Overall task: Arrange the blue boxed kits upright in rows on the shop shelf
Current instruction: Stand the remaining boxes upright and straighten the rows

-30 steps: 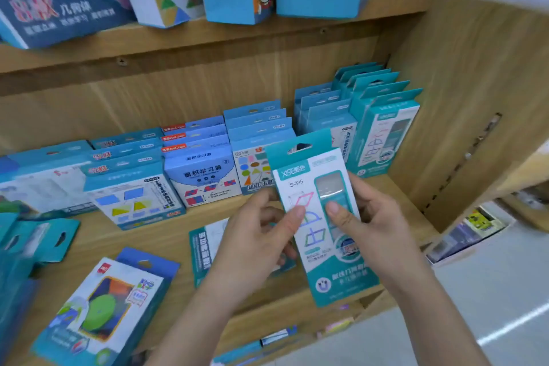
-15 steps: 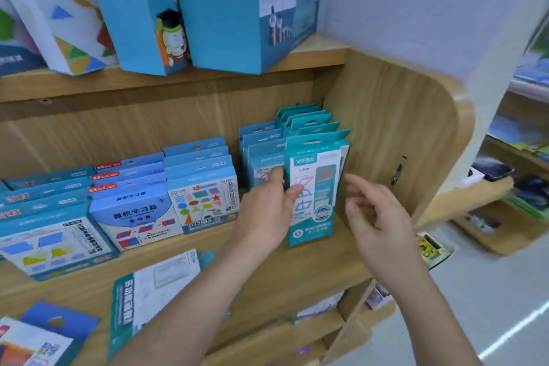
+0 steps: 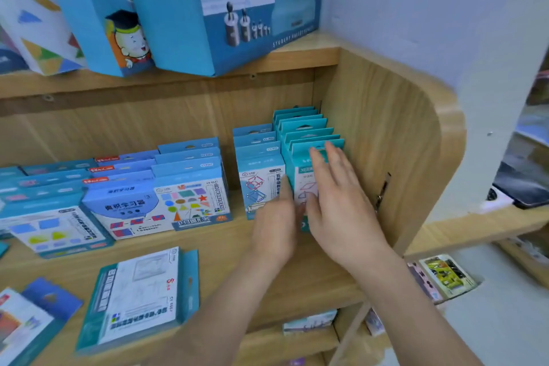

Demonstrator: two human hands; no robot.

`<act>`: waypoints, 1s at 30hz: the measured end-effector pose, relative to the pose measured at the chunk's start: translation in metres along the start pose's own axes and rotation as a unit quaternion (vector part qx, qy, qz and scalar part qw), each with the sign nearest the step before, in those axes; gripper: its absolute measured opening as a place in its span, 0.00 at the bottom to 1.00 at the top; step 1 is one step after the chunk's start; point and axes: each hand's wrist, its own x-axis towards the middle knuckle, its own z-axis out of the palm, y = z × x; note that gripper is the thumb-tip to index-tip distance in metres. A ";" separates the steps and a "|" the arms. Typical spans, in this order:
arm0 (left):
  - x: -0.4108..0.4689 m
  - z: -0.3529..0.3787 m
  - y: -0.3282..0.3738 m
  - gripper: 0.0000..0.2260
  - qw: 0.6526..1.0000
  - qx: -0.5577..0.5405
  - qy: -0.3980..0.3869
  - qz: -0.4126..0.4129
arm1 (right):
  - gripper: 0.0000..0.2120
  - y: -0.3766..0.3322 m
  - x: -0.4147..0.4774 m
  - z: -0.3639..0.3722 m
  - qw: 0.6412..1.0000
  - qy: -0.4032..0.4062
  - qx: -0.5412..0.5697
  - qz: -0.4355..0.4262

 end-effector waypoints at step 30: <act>0.002 -0.028 -0.001 0.27 0.981 -0.157 0.103 0.045 | 0.31 -0.004 0.000 -0.007 0.999 0.025 -0.019 -0.026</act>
